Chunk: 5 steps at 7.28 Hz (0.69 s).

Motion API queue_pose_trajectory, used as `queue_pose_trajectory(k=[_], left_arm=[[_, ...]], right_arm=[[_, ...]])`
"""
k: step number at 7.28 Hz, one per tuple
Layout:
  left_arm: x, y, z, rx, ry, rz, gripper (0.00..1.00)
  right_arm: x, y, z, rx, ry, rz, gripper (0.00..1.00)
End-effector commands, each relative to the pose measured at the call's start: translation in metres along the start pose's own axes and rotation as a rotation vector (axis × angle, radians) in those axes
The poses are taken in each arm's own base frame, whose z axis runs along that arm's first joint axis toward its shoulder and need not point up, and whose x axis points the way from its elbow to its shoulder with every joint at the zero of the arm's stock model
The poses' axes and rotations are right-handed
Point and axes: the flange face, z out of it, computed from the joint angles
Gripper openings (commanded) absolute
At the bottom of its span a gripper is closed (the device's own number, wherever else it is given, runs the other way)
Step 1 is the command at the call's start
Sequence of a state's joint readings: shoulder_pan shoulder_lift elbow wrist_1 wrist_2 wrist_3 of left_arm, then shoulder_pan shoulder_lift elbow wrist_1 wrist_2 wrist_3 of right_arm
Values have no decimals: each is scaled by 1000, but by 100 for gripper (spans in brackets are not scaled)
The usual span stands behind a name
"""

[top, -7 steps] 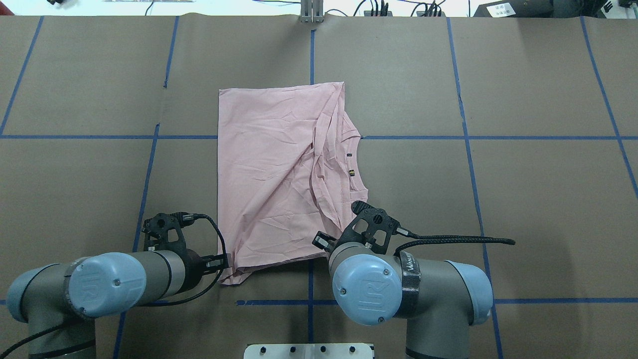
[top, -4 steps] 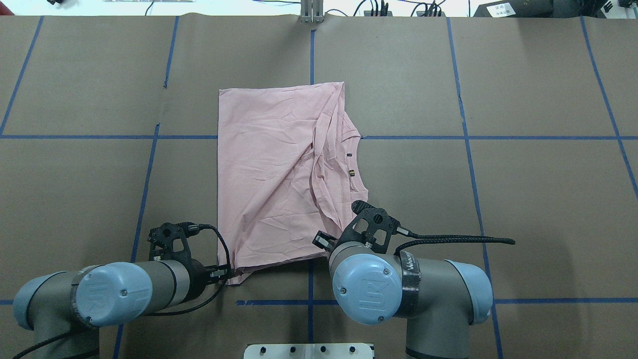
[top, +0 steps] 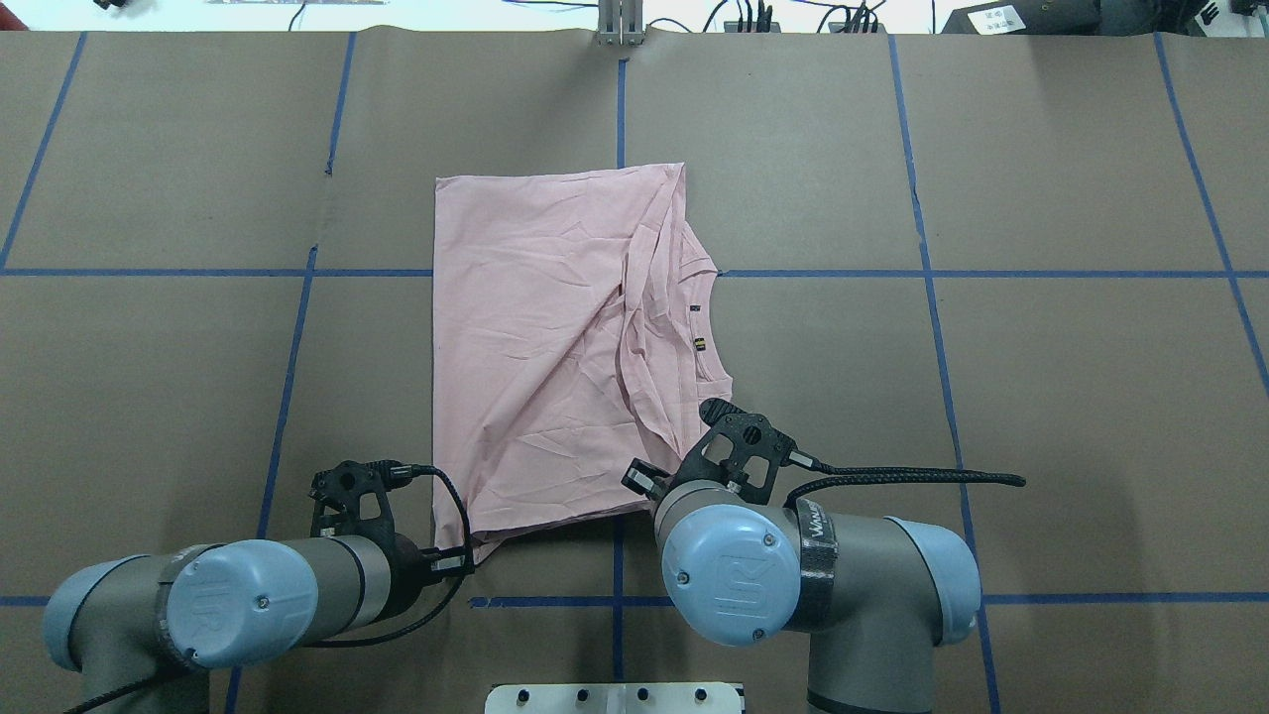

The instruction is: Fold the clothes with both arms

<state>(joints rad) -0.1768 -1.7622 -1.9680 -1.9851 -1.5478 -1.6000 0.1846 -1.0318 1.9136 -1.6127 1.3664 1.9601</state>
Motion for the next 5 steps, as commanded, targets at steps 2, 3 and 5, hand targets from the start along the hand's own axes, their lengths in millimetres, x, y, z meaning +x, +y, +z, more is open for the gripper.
queue_pose_trajectory(k=[2,3,5], left_arm=[[3,0,5,1,-3,2,24],[2,-6,3,9,-1,4,24],[1,-13,0,20,-1,-1,29]], right_arm=[[0,-1,1,3,1,0,0],[0,-1,1,3,2,0,0],[0,-1,0,2,0,1,0]])
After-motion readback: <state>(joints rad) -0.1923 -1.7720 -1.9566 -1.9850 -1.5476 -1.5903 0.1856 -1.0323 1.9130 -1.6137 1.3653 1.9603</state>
